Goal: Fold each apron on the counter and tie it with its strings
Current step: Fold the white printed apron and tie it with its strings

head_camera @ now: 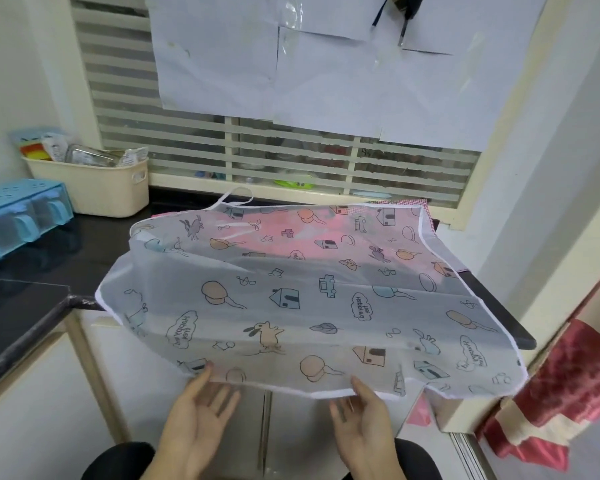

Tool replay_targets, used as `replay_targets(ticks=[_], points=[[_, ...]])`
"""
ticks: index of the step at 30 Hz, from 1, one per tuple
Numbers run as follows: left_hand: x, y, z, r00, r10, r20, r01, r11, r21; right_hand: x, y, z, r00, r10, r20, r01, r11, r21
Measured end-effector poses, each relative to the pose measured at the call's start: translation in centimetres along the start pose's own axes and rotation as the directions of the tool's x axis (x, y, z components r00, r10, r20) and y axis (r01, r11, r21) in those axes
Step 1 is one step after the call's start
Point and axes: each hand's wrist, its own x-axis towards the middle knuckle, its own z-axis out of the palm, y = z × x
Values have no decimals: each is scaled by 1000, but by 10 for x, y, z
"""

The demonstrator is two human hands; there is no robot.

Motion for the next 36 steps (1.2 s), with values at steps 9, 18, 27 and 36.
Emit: replay_targets(ticks=[9, 18, 27, 36], points=[[-48, 51, 7, 970, 239, 38, -232, 965, -122, -68, -50, -4, 963, -262, 67, 241, 943, 232], [-135, 125, 63, 907, 378, 187, -360, 925, -125, -139, -144, 21, 782, -598, 174, 563, 799, 211], [-196, 163, 93, 833, 443, 332, -447, 892, -69, -184, -207, 37, 665, -701, 258, 718, 695, 41], [-169, 139, 63, 866, 435, 249, -425, 900, -96, -141, -163, -2, 846, -502, 177, 519, 852, -65]])
